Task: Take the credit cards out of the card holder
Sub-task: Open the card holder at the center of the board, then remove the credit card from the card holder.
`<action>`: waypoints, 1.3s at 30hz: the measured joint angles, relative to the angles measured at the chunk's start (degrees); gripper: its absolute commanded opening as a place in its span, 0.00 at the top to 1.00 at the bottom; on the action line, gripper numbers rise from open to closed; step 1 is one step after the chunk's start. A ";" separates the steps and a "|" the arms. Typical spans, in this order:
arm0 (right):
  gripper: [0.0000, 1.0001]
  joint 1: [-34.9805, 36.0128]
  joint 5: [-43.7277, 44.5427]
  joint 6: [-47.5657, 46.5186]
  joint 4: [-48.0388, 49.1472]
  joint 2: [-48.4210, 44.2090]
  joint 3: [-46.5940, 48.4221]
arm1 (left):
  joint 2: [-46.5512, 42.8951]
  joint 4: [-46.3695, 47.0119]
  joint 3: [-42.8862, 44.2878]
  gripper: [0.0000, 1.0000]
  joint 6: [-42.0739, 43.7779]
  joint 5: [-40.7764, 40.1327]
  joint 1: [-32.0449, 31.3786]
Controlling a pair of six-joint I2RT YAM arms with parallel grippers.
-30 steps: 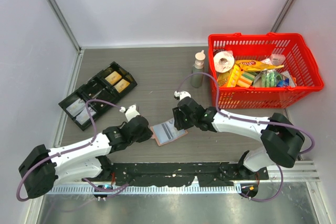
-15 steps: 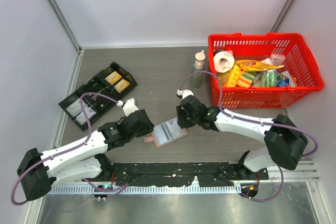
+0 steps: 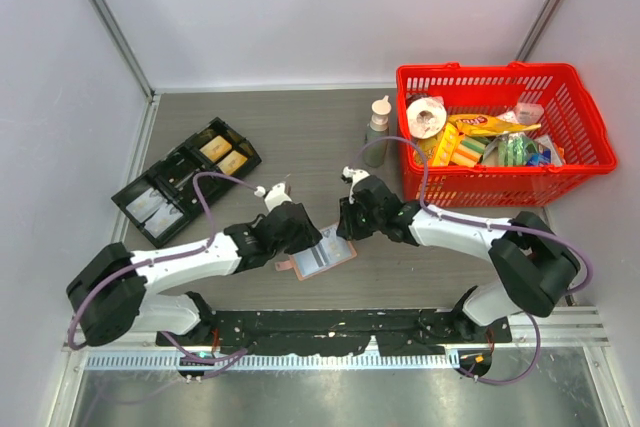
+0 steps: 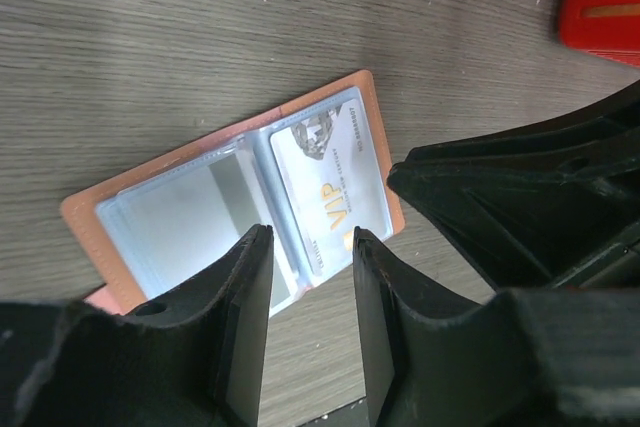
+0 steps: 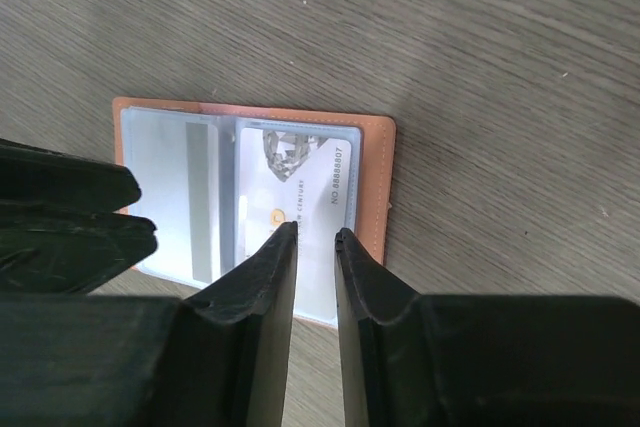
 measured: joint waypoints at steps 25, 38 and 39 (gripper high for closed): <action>0.83 -0.98 -3.45 1.66 8.70 2.51 -7.19 | 9.94 17.22 -6.91 0.65 -9.62 1.55 -0.04; 0.83 -1.01 -3.56 1.79 8.92 2.51 -7.30 | 12.55 23.50 -8.00 0.68 -10.88 3.34 -0.02; 0.83 -1.01 -3.56 1.81 8.92 2.51 -7.32 | 12.57 24.11 -8.22 0.69 -10.91 3.65 -0.02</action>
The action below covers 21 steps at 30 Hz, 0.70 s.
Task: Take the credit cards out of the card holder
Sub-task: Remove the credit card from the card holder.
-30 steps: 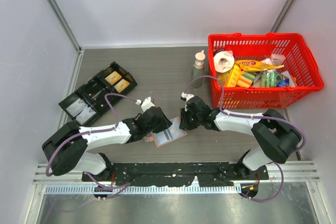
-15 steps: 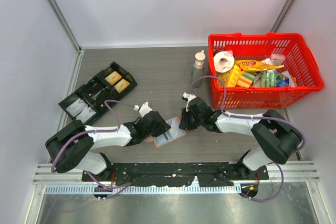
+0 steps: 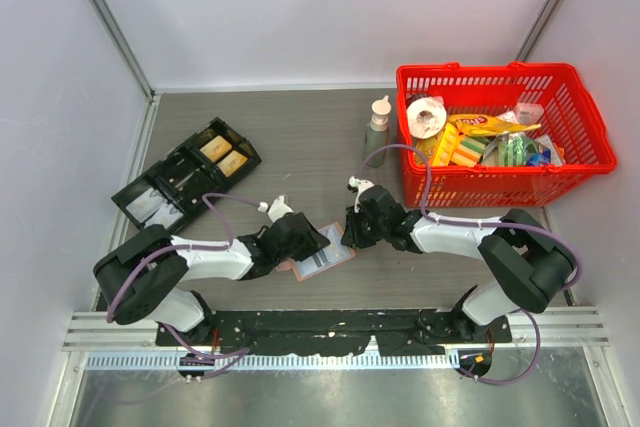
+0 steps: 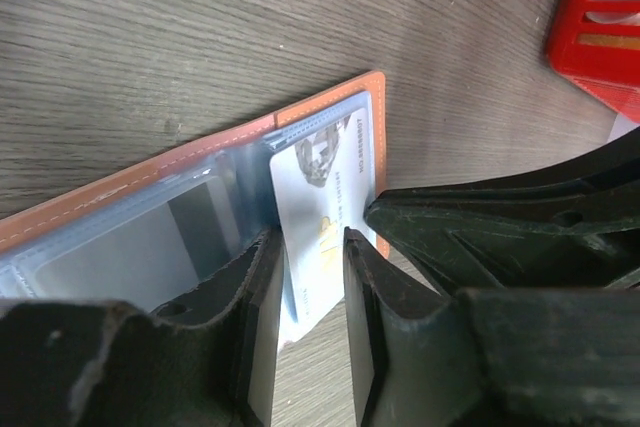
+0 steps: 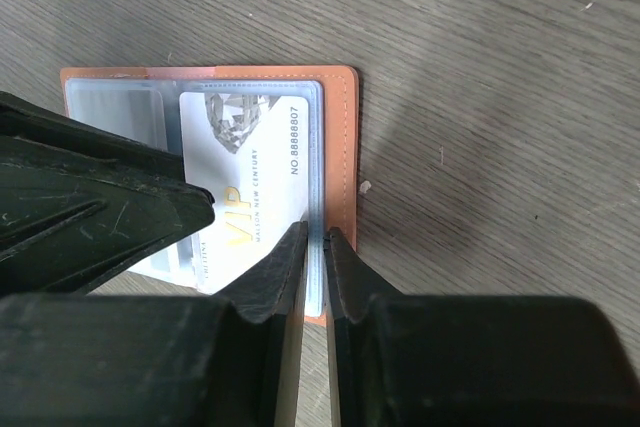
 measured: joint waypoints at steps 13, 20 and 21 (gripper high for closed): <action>0.83 -0.11 0.00 0.59 0.15 0.00 -0.09 | -2.01 5.46 -3.61 0.82 -0.72 2.03 0.04; 0.84 -0.15 0.02 1.03 0.15 0.02 -0.13 | -2.25 8.46 -4.59 0.88 -0.39 2.19 0.04; 0.84 -0.15 0.04 1.07 0.17 0.02 -0.13 | -2.25 8.59 -4.61 0.90 -0.33 2.19 0.04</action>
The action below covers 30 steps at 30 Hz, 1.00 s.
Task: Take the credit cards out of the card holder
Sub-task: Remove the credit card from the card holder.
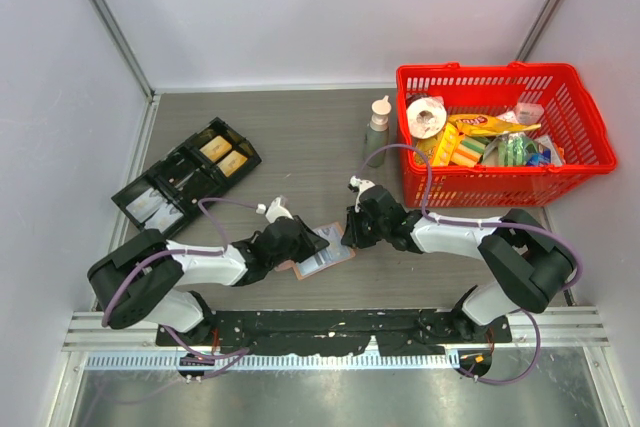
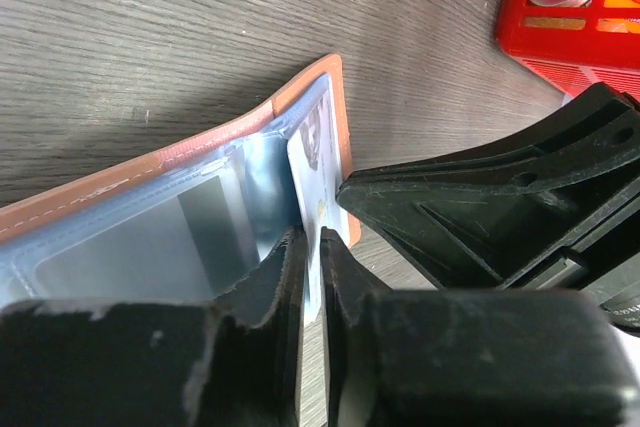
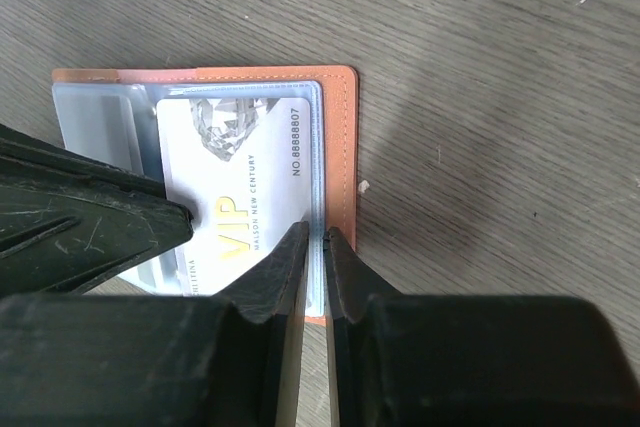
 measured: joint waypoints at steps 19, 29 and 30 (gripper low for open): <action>0.84 -0.11 0.02 0.35 0.00 0.00 -0.04 | -9.01 -4.68 -2.12 1.00 0.28 -0.44 -0.11; 0.78 -0.04 0.09 0.59 -0.96 -0.85 -0.04 | -9.49 -10.64 -2.03 0.99 -0.57 -0.94 -0.13; 0.78 -0.04 0.02 0.55 -1.88 -1.36 -0.04 | -9.27 -11.04 -2.03 0.99 -0.57 -0.94 -0.13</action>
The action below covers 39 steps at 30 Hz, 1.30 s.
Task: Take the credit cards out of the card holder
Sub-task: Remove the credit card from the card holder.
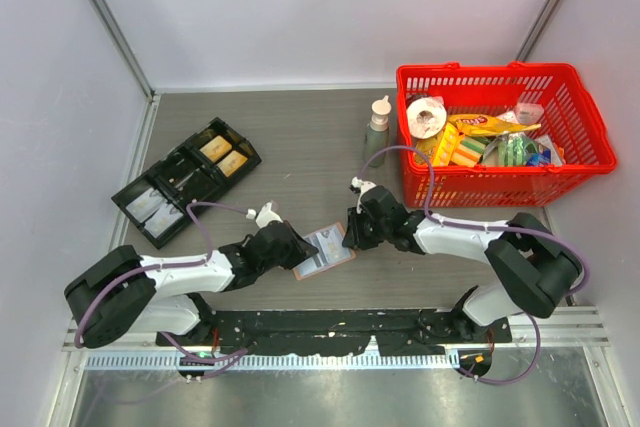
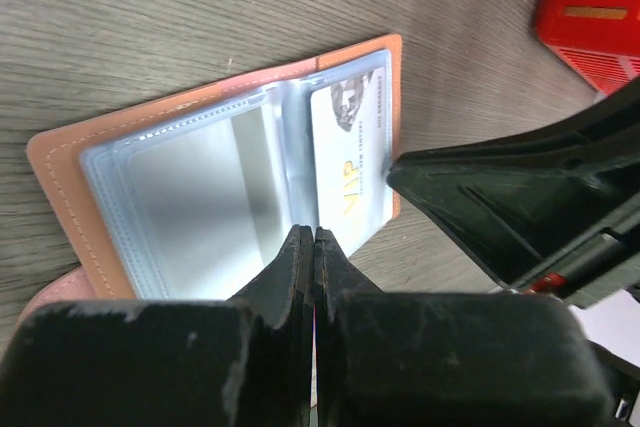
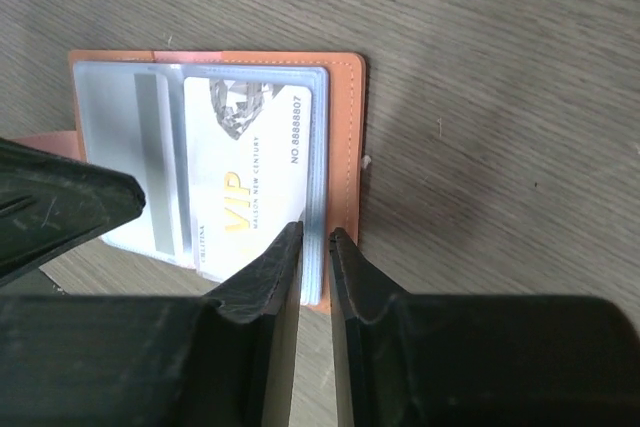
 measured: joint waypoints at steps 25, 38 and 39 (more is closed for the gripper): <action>0.98 0.00 -1.77 -1.22 0.72 2.60 1.97 | 0.57 -2.34 2.38 0.71 0.20 -0.81 0.00; 0.99 -0.79 -3.63 0.11 7.32 2.60 -1.40 | 4.28 -1.38 2.95 0.66 0.02 -0.76 0.00; 0.99 -0.85 -3.80 0.20 7.43 2.60 -1.46 | 4.96 -1.05 3.32 0.67 0.02 -0.70 0.00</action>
